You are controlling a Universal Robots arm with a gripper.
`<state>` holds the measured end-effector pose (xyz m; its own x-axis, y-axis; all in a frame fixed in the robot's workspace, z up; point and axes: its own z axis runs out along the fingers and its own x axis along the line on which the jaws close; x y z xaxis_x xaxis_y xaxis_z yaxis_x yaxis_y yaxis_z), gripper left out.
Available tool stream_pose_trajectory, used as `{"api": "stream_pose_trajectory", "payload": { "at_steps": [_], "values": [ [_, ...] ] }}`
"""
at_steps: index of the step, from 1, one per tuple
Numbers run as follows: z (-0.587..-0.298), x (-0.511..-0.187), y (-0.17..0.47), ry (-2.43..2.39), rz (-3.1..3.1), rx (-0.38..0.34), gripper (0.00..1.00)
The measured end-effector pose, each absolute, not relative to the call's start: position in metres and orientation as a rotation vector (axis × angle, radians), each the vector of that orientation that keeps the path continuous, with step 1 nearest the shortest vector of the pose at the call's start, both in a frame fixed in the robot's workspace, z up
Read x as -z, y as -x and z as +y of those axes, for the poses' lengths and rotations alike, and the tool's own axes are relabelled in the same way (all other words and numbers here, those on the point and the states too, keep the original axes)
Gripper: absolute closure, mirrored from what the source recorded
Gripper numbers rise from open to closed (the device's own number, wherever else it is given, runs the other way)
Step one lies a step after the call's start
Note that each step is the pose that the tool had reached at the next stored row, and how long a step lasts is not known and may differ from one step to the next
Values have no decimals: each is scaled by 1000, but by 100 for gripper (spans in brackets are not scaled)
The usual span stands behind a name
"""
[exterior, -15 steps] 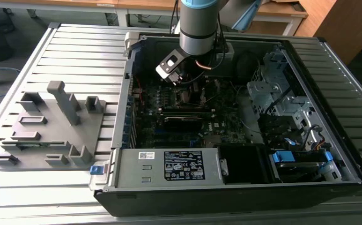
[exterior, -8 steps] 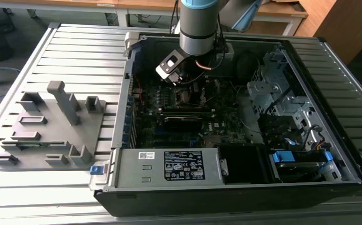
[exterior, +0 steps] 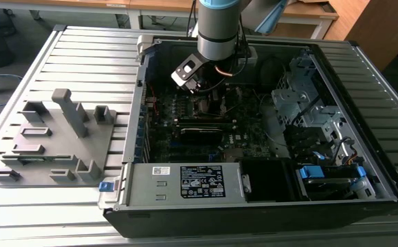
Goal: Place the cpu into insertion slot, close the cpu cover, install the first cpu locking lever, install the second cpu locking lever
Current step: 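Place the cpu into insertion slot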
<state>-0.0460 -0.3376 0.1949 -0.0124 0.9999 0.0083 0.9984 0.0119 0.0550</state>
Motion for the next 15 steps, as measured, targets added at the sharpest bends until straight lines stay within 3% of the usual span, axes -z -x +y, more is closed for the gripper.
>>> {"api": "stream_pose_trajectory", "payload": {
  "at_steps": [15],
  "values": [
    [-337, -194, 47, -2185, 2211, -70, 46]
  ]
}}
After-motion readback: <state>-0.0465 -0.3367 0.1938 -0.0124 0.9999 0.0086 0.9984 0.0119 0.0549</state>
